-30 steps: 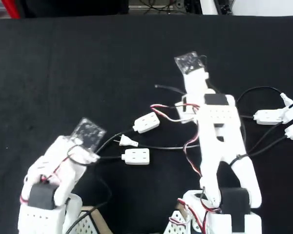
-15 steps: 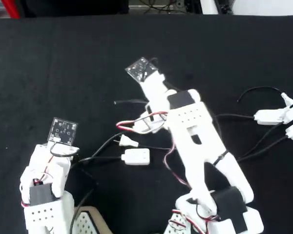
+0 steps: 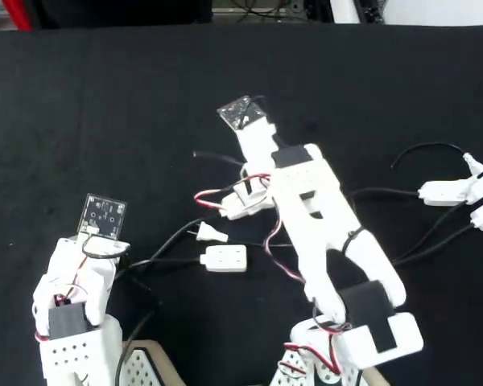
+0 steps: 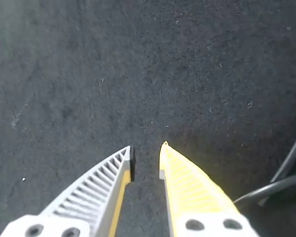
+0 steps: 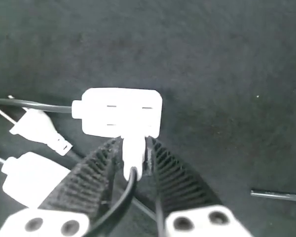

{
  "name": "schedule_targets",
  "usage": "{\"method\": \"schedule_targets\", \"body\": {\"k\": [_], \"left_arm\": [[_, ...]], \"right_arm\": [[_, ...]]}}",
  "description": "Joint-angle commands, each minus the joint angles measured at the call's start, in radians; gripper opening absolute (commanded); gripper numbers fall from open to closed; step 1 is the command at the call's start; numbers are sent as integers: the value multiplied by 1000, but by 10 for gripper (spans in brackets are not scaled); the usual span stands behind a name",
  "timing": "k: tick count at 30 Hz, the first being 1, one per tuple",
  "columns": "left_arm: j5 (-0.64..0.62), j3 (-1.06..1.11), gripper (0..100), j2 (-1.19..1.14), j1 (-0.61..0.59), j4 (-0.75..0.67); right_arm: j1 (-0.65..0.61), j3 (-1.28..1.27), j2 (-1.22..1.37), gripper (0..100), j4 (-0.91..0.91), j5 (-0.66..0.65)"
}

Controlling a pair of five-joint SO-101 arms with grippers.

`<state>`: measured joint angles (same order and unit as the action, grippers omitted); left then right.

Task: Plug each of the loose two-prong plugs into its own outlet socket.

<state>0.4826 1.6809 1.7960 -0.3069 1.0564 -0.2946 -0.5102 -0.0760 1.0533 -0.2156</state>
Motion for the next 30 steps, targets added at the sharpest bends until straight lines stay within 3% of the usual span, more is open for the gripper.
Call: {"method": "schedule_targets", "body": {"k": [1,30], "left_arm": [[-2,19,107,8,-4,-20],[-2,19,108,8,-4,-17]], "right_arm": [[25,39,13,11,-11,6],[21,27,36,11,-101,6]]}}
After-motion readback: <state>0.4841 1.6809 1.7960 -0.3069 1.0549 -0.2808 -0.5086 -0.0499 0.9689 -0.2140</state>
